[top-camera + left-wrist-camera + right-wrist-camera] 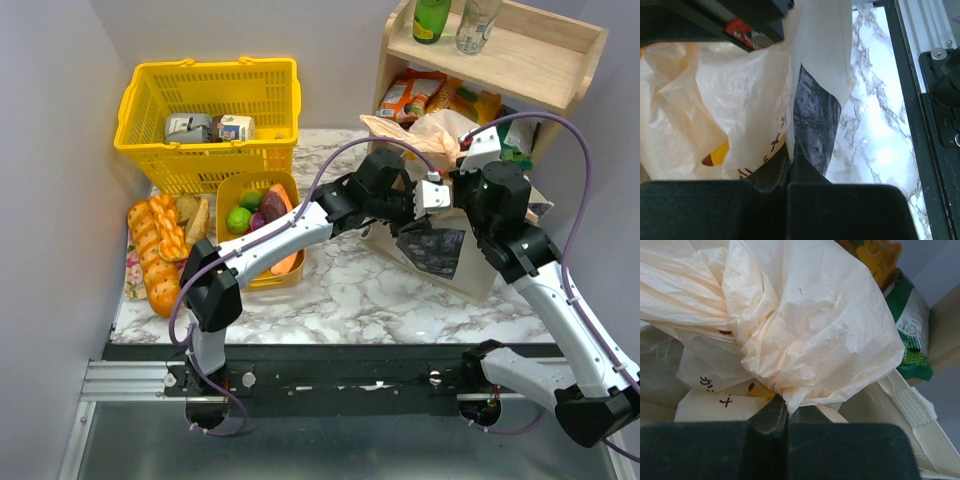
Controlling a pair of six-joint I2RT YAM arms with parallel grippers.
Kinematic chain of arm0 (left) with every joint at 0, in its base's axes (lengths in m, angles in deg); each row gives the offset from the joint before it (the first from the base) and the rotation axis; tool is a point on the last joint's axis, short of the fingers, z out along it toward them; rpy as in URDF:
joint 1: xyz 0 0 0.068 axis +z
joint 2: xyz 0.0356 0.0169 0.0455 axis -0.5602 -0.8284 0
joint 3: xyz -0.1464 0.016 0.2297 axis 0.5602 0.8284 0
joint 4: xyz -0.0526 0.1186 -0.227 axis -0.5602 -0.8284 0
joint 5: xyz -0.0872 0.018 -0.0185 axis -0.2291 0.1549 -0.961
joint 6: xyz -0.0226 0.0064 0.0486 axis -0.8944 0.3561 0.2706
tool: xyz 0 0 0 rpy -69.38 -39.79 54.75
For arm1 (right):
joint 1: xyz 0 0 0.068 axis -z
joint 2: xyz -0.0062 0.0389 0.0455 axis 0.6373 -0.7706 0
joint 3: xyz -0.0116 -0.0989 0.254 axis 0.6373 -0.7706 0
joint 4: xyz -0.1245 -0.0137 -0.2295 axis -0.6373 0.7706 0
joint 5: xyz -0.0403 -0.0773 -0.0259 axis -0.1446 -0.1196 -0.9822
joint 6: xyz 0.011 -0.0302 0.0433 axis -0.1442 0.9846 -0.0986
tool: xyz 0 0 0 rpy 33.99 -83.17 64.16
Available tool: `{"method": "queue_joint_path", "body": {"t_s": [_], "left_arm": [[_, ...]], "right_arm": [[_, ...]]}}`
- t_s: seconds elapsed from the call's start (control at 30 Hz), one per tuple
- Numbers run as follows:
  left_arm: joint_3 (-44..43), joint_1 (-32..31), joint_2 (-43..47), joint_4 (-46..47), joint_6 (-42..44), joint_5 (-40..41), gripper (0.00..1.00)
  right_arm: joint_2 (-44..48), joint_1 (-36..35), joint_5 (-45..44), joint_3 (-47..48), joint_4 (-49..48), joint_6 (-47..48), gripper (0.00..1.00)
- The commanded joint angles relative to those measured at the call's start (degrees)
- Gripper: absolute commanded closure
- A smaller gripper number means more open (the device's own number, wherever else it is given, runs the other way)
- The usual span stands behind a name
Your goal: Place the mixed food into the grocery bags and tie them
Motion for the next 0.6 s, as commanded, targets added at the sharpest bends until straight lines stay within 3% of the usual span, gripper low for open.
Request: {"method": "queue_joint_path", "body": {"t_s": [0.0,0.2,0.33,0.57], "left_arm": [[4.4,-1.1,4.5,2.5,0.5,4.2,1.00],[5.7,-1.4,5.6,2.0,2.1,4.4,1.00],[6.0,-1.6,6.2,2.4,2.7,4.7,1.00],[7.2,-1.9,7.4,3.9,3.5,4.3,1.00]], "right_arm": [[-2.5,0.2,-3.7,0.0,9.7,-2.3,0.99],[-11.4,1.4,-7.9,3.5,18.0,-0.1,0.99],[-16.2,5.5,0.6,8.0,20.2,0.6,0.99],[-26.9,10.0,4.8,9.8,30.0,0.2,0.99]]}}
